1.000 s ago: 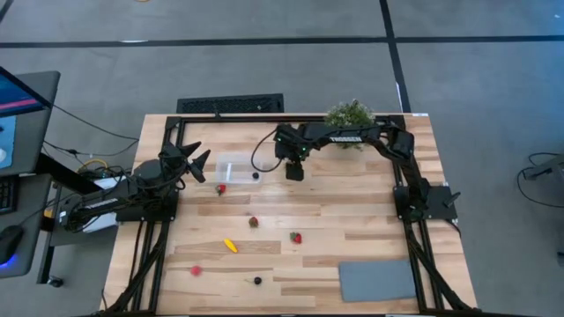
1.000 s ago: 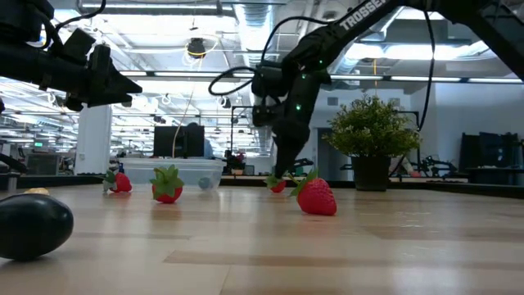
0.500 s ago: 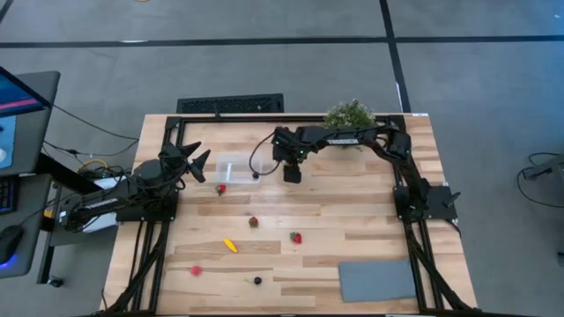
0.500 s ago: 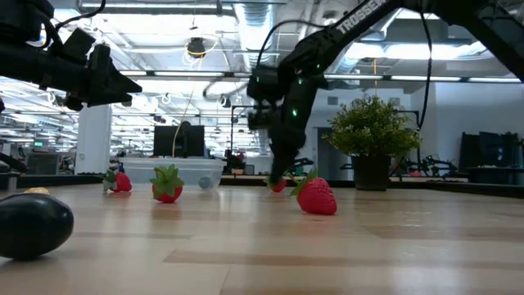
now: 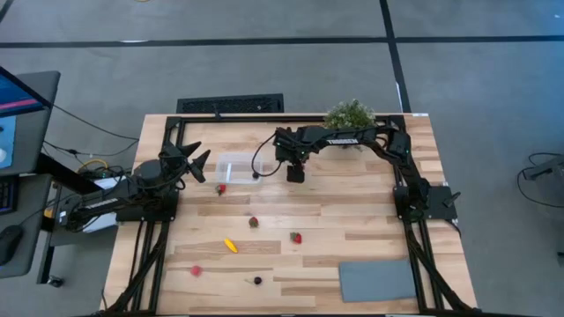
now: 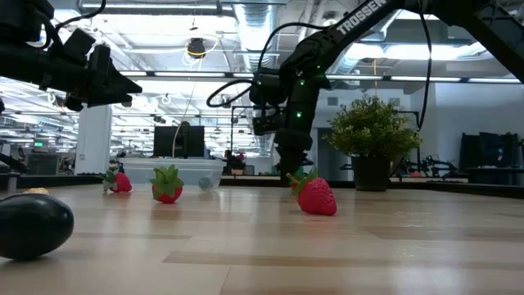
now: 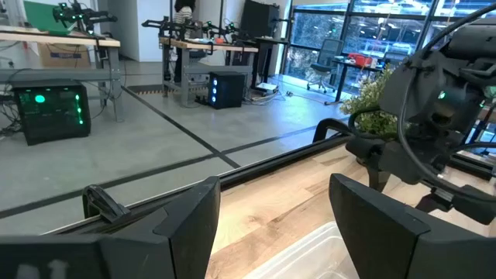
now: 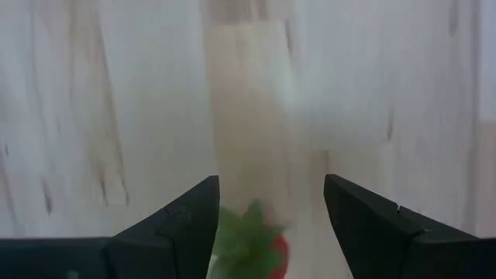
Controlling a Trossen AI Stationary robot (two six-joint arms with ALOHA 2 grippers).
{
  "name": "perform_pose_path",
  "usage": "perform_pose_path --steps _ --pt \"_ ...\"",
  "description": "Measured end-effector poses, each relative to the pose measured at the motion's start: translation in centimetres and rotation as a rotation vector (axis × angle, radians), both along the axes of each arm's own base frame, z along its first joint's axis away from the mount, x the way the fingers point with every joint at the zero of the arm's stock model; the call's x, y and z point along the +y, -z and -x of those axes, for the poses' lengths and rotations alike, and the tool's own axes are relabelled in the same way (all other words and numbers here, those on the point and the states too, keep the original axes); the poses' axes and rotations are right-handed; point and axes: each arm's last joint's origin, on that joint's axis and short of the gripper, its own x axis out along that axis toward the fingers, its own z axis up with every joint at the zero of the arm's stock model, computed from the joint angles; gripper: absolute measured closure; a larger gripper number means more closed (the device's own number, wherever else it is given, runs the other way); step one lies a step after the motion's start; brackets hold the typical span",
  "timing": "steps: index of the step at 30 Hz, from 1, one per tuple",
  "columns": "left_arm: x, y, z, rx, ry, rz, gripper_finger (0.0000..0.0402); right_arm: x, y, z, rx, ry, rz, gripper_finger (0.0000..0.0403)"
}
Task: Pick and placing Produce into tupperware
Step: Put the strawberry into the transparent bin
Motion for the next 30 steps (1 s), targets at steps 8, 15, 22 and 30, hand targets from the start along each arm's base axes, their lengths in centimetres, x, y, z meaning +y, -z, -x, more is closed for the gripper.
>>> perform_pose_path --steps 8,15,22,30 --pt "0.0 0.0 0.0 0.0 0.0 0.0 0.0166 -0.1 0.2 0.9 0.081 0.011 -0.029 0.0145" --pt "0.0 0.0 0.0 0.0 0.0 0.0 0.0166 -0.1 0.2 1.1 0.102 0.012 -0.026 0.0145" --pt "0.0 0.0 0.0 0.0 0.0 0.0 0.0166 -0.1 0.2 1.4 0.145 0.027 0.005 0.0145" --pt "0.0 0.0 0.0 0.0 0.0 0.0 0.0166 -0.1 0.2 1.4 0.142 0.028 0.006 0.0147"
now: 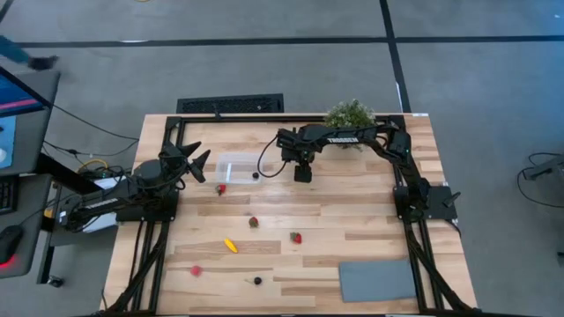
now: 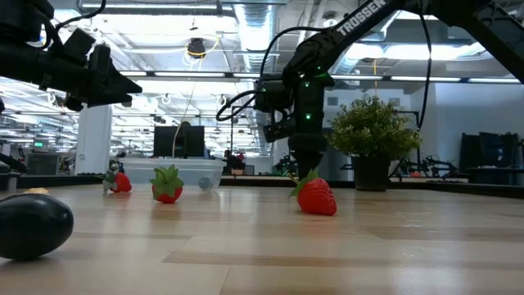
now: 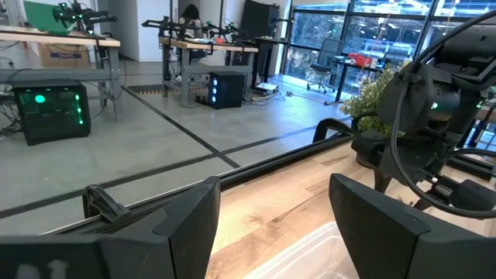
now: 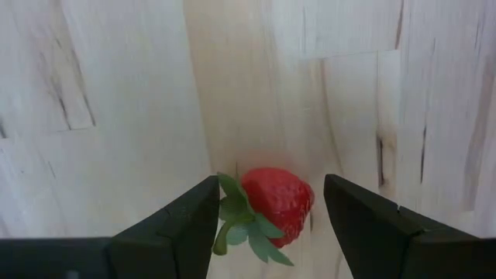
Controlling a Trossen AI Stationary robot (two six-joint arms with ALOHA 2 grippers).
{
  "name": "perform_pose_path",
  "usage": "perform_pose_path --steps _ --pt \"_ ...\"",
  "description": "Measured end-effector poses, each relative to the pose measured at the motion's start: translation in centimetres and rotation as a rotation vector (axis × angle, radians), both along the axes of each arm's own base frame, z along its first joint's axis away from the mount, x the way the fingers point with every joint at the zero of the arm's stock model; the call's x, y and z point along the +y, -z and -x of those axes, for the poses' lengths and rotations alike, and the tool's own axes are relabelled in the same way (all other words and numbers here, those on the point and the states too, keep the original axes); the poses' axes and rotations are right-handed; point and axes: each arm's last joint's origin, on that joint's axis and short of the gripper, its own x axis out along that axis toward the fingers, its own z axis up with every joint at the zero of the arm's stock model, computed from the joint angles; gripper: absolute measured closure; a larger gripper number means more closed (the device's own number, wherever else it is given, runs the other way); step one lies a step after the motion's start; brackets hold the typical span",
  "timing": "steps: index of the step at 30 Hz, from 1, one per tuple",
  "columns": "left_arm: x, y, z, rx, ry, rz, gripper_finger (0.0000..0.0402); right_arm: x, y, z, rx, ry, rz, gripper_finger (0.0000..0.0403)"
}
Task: Pick and placing Produce into tupperware
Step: Put the strawberry into the transparent bin
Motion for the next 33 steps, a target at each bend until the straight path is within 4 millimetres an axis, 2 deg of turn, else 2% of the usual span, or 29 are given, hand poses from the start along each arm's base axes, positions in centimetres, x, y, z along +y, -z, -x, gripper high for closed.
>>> perform_pose_path --steps 4,13,21,26,33 --pt "0.0 0.01 0.0 0.0 0.0 0.0 0.0166 0.0 0.0 0.0 0.0 0.0 0.0 0.0166" --pt "0.0 0.01 0.0 0.0 0.0 0.0 0.0166 0.01 -0.06 0.0 -0.001 0.0 -0.003 0.0254" --pt "0.0 0.0 0.0 0.0 0.0 0.0 0.0166 0.02 -0.03 0.04 0.002 0.001 -0.005 0.0309" --pt "0.0 0.01 0.0 0.0 0.0 0.0 0.0166 0.02 -0.03 0.04 0.002 0.001 -0.005 0.0326" --pt "0.0 0.0 0.0 0.0 0.0 0.0 0.0166 0.02 -0.03 0.03 0.001 0.0 -0.005 0.0328"
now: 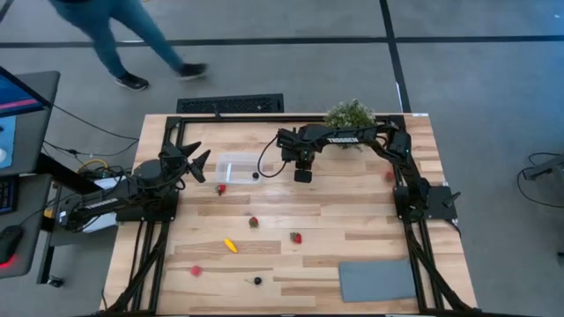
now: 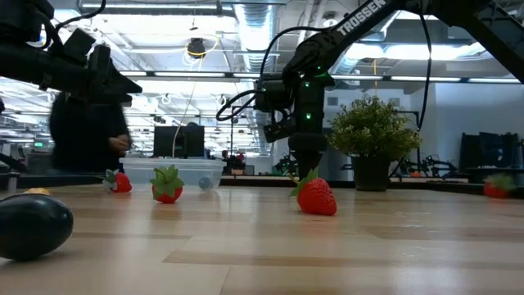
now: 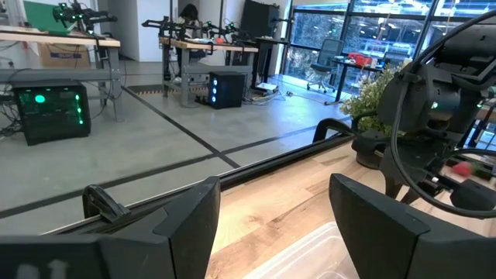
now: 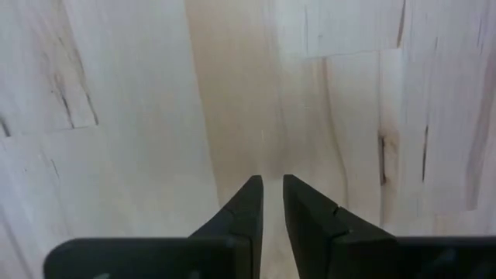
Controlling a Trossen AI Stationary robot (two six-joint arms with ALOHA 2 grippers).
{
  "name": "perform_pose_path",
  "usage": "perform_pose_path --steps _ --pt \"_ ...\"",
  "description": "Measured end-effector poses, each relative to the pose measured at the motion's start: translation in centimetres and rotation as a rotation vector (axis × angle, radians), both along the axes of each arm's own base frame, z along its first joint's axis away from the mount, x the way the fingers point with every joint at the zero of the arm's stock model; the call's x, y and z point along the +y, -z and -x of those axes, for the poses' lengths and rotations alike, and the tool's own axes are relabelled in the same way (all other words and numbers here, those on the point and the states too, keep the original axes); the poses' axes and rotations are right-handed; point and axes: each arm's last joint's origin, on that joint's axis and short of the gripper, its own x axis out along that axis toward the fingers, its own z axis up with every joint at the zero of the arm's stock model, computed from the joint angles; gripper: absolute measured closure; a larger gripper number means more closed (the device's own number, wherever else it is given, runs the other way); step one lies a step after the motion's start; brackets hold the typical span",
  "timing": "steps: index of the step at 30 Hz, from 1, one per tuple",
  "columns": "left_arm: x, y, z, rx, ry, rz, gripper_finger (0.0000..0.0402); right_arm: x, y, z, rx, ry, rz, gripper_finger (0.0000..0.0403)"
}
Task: Pick and placing Produce into tupperware
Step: Put the strawberry into the transparent bin
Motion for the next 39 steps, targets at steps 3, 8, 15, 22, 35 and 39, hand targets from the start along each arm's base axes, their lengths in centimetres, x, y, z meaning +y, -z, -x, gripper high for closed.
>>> perform_pose_path --steps 3,8,15,22,35,39 --pt "0.0 0.01 0.0 0.0 0.0 0.0 0.0166 0.0 0.0 0.0 0.0 0.0 0.0 0.0328" --pt "0.0 0.01 0.0 0.0 0.0 0.0 0.0166 0.0 0.0 -0.01 -0.001 0.0 0.0 0.0328" --pt "0.0 0.0 0.0 0.0 0.0 0.0 0.0166 0.0 0.0 -0.02 -0.002 0.0 0.0 0.0328" --pt "0.0 0.01 0.0 0.0 0.0 0.0 0.0166 -0.03 0.0 -0.09 -0.009 0.0 0.002 0.0328" --pt "0.0 0.0 0.0 0.007 0.0 -0.007 0.0166 -0.05 -0.01 -0.23 -0.023 -0.001 0.005 0.0328" --pt "0.0 0.0 0.0 0.007 0.0 -0.007 0.0166 0.0 -0.02 -0.34 -0.032 -0.003 0.007 0.0328"
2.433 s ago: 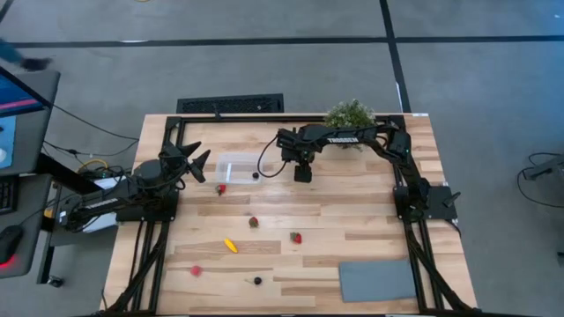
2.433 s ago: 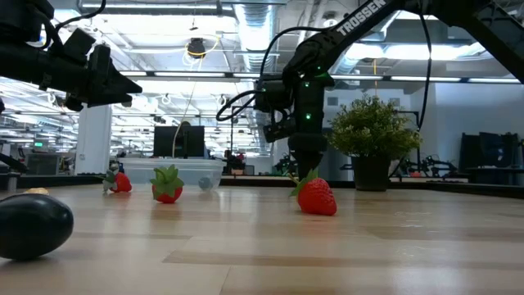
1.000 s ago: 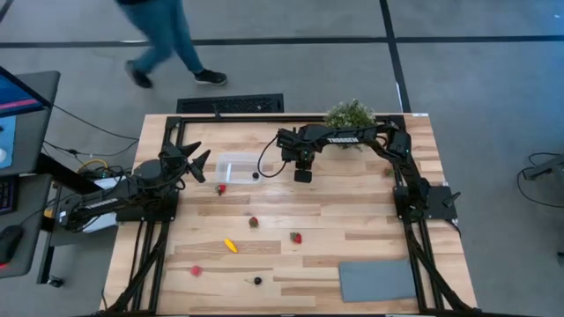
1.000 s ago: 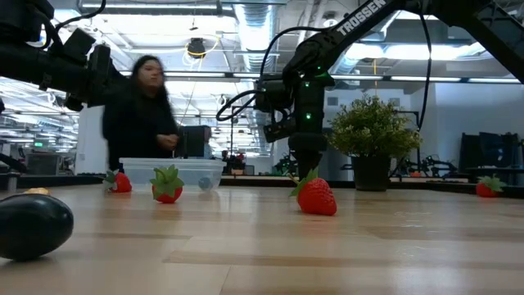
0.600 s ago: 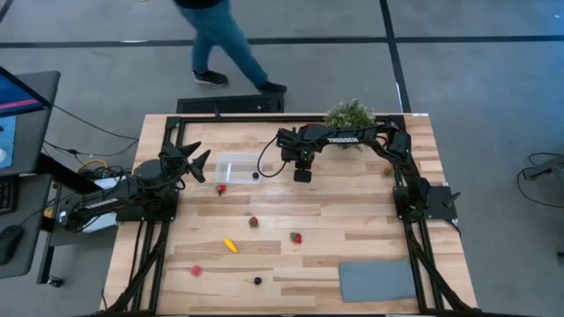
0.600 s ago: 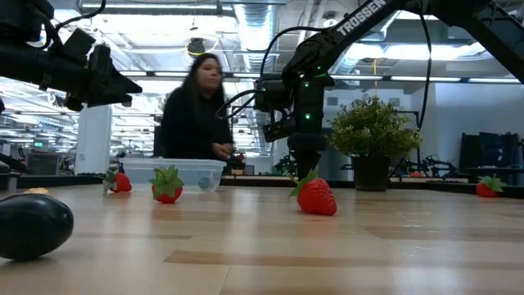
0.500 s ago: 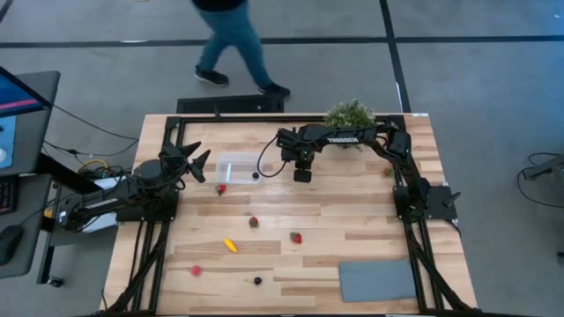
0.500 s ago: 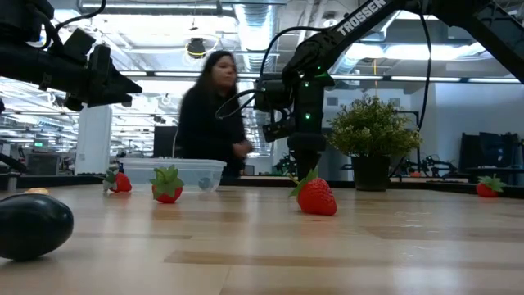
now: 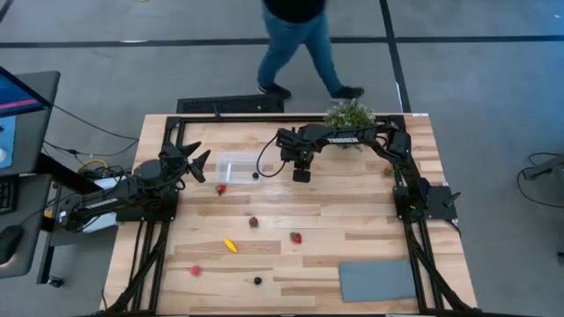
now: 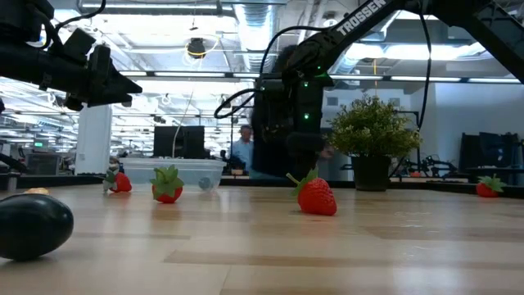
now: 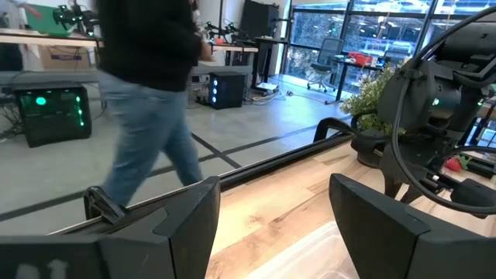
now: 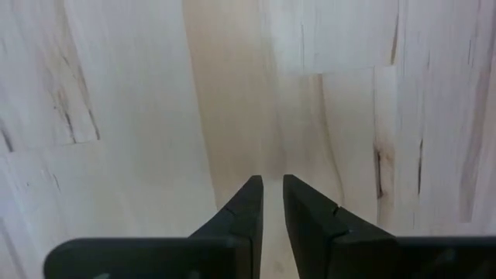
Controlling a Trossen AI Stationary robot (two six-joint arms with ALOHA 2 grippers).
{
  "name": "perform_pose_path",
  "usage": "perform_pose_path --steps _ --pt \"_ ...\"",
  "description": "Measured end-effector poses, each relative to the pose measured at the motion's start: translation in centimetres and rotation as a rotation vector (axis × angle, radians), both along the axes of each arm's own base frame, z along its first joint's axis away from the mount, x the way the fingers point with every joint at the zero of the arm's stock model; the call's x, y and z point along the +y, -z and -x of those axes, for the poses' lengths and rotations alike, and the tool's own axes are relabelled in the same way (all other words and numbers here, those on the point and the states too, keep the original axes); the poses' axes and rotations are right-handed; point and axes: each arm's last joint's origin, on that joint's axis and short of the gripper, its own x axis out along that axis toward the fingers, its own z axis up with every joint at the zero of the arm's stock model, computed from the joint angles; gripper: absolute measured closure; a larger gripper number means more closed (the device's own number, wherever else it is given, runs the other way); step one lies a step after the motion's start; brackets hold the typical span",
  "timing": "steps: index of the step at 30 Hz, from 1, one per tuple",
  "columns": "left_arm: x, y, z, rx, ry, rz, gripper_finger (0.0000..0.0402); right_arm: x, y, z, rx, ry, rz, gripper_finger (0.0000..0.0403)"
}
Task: Pick and placing Produce into tupperware
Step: Put the strawberry into the transparent bin
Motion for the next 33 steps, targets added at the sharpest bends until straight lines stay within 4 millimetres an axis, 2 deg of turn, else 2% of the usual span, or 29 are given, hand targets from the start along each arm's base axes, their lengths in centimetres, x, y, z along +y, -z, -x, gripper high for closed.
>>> perform_pose_path --steps 6,11,20,24,30,33 --pt "0.0 0.0 0.0 -0.003 0.0 0.003 0.0166 0.3 -0.1 -0.8 -0.066 -0.012 0.023 0.0328" --pt "0.0 0.0 0.0 -0.004 0.0 0.004 0.0166 1.5 -0.1 -1.3 -0.08 0.036 0.01 0.0328" --pt "0.0 0.0 0.0 -0.005 0.0 0.005 0.0166 3.1 -0.3 -2.4 -0.151 -0.002 0.022 0.0317" --pt "0.0 0.0 0.0 -0.005 0.0 0.005 0.0166 3.7 -0.4 -2.7 -0.168 -0.017 0.025 0.0284" --pt "0.0 0.0 0.0 -0.006 0.0 0.006 0.0166 4.4 -0.4 -2.9 -0.167 -0.034 0.029 0.0198" --pt "0.0 0.0 0.0 -0.009 0.0 0.009 0.0166 4.4 -1.2 -2.6 -0.149 -0.037 0.026 0.0161"
